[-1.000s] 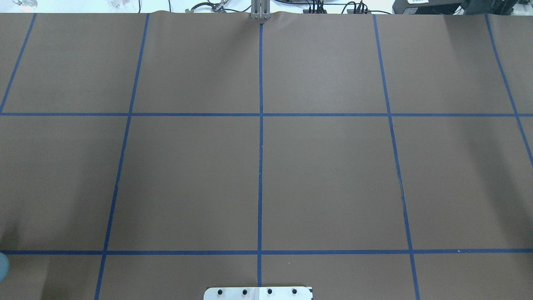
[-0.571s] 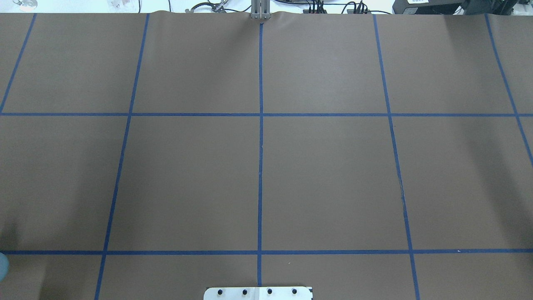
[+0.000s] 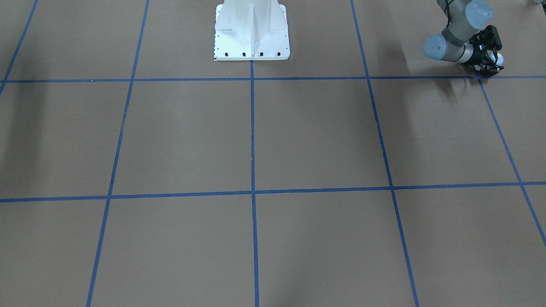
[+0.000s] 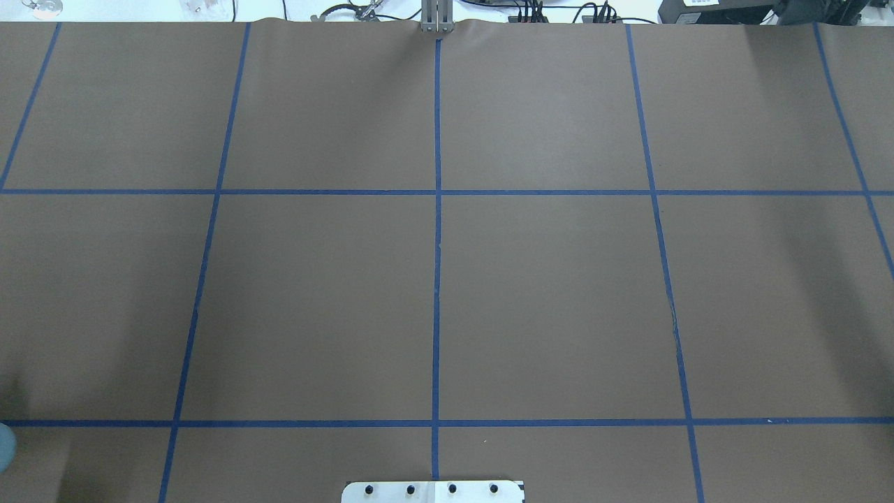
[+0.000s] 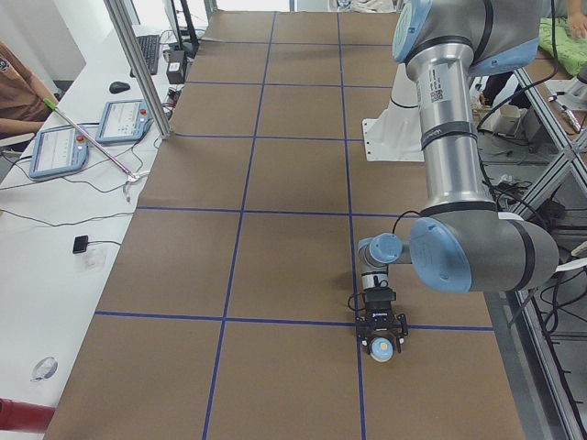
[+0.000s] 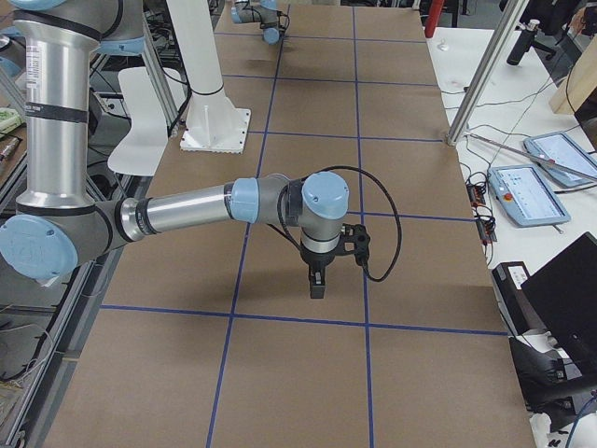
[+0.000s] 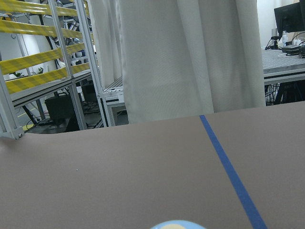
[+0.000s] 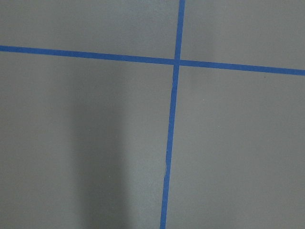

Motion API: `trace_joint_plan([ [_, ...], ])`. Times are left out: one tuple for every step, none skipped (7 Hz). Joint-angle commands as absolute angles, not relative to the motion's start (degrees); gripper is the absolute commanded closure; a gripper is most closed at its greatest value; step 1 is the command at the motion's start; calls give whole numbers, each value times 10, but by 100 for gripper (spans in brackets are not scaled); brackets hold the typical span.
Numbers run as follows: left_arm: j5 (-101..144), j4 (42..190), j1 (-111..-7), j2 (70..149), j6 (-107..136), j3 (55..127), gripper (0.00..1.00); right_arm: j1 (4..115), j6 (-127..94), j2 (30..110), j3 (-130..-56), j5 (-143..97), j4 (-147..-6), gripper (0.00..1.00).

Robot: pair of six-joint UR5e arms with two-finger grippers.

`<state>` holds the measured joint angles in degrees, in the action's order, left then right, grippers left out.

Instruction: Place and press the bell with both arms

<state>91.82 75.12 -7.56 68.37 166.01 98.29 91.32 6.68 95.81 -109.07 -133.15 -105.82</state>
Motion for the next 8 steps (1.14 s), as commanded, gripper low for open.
trace_joint_plan([
  [896,751,-76,686,1666,976,64,922,67,960,-1099,-1332,-1060,0],
  [895,751,-77,685,1666,975,87,924,67,971,-1112,-1332,-1061,0],
  [895,751,-80,680,1665,983,100,924,67,972,-1112,-1332,-1062,0],
  [894,751,-86,672,1659,994,100,924,67,974,-1113,-1332,-1062,0],
  [894,751,-90,642,1638,1024,100,924,67,975,-1112,-1332,-1062,0],
  [892,750,-100,627,1613,1044,100,923,67,974,-1112,-1332,-1065,0],
  [886,746,-142,627,1558,1066,100,923,67,975,-1110,-1332,-1066,0],
  [842,744,-196,628,1483,1081,100,923,67,975,-1108,-1332,-1066,0],
])
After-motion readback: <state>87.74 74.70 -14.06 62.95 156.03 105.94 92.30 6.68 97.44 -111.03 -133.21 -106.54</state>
